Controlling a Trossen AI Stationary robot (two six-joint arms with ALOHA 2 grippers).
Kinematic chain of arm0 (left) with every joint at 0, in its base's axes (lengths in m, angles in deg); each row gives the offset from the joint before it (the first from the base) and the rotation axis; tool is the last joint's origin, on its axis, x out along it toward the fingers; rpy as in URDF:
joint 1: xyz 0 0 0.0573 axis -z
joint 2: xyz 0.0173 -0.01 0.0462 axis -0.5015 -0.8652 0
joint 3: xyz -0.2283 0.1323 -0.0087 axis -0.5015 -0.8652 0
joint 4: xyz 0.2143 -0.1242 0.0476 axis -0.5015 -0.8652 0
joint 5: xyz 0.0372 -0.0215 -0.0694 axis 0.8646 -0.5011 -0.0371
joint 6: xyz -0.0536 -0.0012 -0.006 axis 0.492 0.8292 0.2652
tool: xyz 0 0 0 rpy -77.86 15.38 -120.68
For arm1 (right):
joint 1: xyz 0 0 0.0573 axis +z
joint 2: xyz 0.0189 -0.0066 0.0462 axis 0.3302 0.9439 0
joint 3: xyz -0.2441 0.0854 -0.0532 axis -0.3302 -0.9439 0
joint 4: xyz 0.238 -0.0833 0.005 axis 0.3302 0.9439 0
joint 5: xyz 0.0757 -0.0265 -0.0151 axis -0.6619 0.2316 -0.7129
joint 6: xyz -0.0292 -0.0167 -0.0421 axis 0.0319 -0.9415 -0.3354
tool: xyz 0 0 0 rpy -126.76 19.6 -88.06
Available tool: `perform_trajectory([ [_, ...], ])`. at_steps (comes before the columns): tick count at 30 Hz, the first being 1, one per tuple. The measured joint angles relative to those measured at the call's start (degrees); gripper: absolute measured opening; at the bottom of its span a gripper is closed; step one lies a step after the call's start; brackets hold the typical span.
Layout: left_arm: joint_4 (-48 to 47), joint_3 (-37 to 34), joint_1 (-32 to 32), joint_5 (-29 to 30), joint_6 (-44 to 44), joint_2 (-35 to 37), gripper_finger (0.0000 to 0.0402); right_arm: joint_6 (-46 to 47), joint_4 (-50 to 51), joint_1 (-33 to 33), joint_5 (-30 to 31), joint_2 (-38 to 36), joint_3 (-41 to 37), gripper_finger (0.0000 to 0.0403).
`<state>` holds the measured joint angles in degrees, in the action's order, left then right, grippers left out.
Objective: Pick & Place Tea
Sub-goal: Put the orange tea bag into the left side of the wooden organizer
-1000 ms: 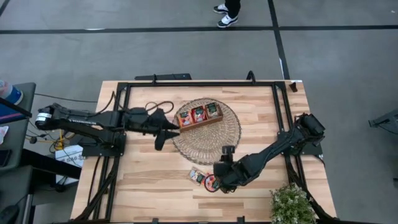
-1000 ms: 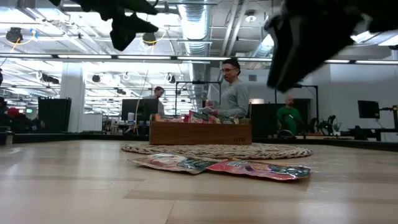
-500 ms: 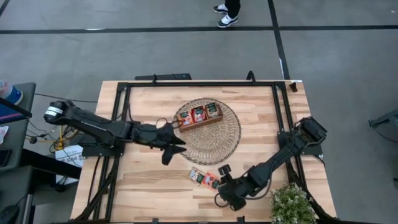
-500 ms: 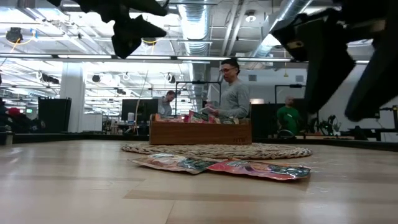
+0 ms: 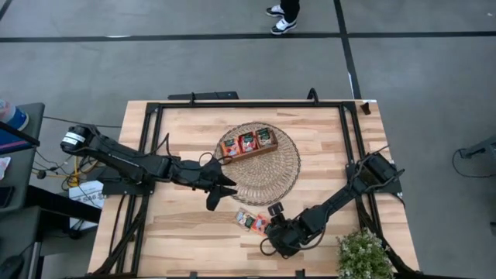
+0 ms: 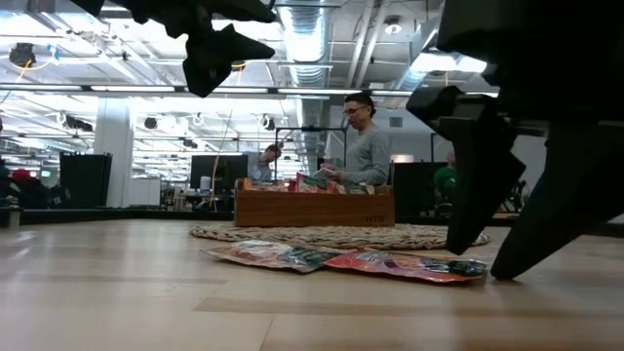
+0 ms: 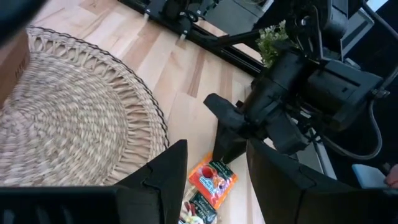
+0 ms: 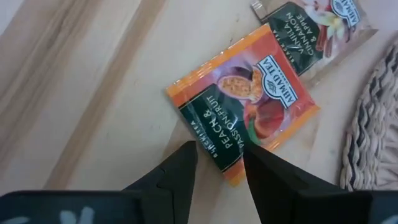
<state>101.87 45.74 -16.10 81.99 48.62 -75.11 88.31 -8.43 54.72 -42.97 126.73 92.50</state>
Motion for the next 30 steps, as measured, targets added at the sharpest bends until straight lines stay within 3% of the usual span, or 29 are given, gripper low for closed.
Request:
perform_trajectory([
  [5, 0.2, 0.0, 0.0, 0.0, 0.0, 0.0, 0.0158, -0.5, 0.5, -1.2, -4.7, -0.1, 0.0, 0.0108],
  [12, 0.3, 0.0, 0.0, 0.0, 0.0, 0.0, 0.0158, -1.0, 1.6, -4.0, -15.1, -0.1, 0.1, 0.0013],
  [15, 0.3, 0.0, 0.0, 0.0, 0.0, 0.0, 0.0158, -0.9, 1.8, -4.8, -17.4, -0.1, 0.1, 0.0007],
  [22, 0.3, 0.0, 0.0, 0.0, 0.0, 0.0, 0.0158, -0.3, 2.9, -2.9, -16.5, -1.2, -0.2, 0.0001],
  [30, 0.0, 0.0, 0.0, 0.0, 0.0, 0.0, 0.0158, 3.9, 9.5, 1.6, -12.7, -8.4, -0.6, 0.0],
])
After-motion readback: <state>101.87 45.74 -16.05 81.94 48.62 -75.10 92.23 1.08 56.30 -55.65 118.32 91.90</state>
